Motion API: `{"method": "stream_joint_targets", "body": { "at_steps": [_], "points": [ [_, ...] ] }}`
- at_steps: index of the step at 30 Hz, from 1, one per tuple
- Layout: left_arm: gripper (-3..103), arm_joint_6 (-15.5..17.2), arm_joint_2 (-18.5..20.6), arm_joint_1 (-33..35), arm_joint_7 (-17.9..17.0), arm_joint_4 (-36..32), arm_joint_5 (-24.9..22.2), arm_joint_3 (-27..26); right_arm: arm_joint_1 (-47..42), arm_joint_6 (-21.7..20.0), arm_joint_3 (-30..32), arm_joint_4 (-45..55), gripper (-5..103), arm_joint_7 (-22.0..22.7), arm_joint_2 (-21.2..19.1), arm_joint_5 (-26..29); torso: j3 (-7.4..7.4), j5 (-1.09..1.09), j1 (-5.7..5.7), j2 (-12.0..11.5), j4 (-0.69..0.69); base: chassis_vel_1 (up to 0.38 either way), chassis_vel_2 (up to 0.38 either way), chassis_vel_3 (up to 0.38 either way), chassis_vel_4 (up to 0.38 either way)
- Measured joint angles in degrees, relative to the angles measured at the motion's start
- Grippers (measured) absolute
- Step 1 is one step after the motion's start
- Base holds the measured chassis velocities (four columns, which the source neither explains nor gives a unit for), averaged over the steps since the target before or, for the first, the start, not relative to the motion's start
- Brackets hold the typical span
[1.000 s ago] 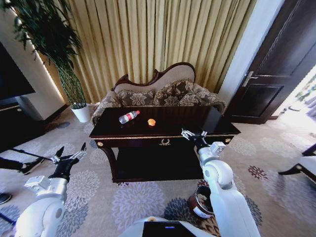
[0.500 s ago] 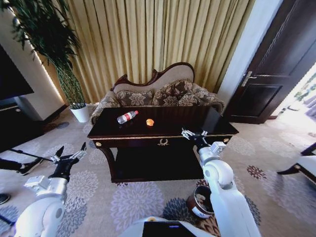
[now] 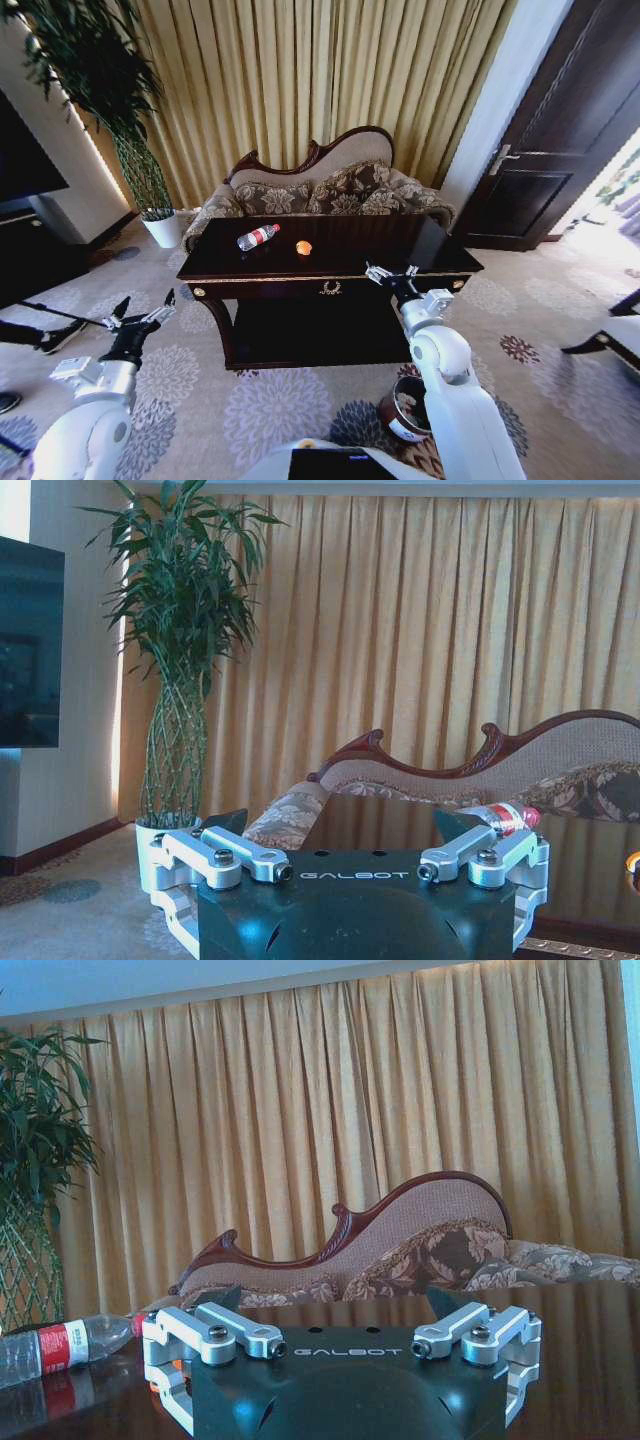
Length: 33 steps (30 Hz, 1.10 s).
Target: Move to the front of the table and place the trash on the table into the trash bin.
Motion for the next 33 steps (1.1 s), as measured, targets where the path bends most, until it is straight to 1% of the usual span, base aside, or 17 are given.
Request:
{"method": "stream_joint_targets", "body": {
  "at_steps": [17, 20, 33],
  "points": [
    [100, -0.1, -0.1, 0.0, 0.1, 0.0, 0.4, 0.2, 0.0, 0.4, 0.1, -0.2, 100, -0.1, -0.1, -0.3, 0.00, 0.00, 0.00, 0.0, 0.00, 0.000, 0.000, 0.000, 0.000],
    [100, -0.1, -0.1, 0.0, 0.1, -0.1, 0.4, 0.2, 0.1, 0.4, 0.2, -0.2, 100, -0.1, -0.3, -0.2, 0.00, 0.00, 0.00, 0.0, -0.01, -0.064, 0.051, 0.085, -0.042],
    [100, -0.1, -0.1, 0.2, 0.1, -0.4, 0.4, 0.2, -0.1, 0.4, 0.1, 0.1, 100, -0.2, -0.2, 0.0, 0.00, 0.00, 0.00, 0.0, 0.00, -0.057, 0.057, 0.054, -0.058]
  ]
}}
